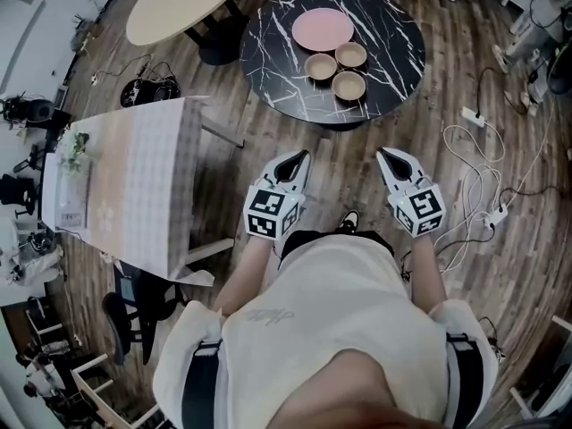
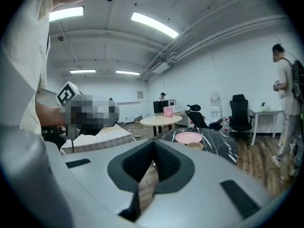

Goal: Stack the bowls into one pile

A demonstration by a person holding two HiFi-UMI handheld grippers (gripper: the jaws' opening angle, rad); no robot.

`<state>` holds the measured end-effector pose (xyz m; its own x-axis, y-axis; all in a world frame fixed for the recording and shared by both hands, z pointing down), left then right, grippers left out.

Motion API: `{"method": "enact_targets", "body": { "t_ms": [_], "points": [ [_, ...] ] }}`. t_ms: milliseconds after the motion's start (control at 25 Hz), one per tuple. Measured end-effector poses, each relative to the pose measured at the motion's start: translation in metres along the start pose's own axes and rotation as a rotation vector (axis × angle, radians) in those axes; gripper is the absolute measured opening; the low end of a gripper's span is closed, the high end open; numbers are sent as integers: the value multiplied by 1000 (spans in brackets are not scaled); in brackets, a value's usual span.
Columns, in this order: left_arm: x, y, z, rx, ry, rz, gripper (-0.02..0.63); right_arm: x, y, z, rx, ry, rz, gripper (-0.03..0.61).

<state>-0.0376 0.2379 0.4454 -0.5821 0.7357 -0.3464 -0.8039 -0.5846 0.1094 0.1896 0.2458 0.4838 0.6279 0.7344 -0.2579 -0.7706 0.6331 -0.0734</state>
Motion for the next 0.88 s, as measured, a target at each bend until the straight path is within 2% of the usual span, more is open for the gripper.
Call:
{"method": "enact_targets", "body": {
  "t_ms": [240,400,560,760,880],
  "points": [
    [-2,10,-8,4,30,-54,21,-5,-17,9,-24,19,-26,0],
    [-7,14,-9,86,35,-17,21,-11,-33,16,-71,22,5,0],
    [-23,24,-6,108,42,-21,21,-18,-39,21,-123,20,8,0],
    [-51,38,-14,83,55,13,21,-28,-45,20,-131,42,26,0],
    [-73,51,-27,60,32,30,21,-39,-58,14,-131,39,39,0]
  ]
}}
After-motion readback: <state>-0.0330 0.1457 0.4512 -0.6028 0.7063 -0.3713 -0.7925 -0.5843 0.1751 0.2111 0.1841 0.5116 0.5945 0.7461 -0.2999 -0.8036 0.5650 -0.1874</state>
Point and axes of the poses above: the fingertips, and each gripper's own axes: x backward along the fingers, y to its left, z out of its underside, the point moved 6 cm from there along x, backward along the fingers, and after that the axes turned 1 degree about -x, right-handed, at the moved point
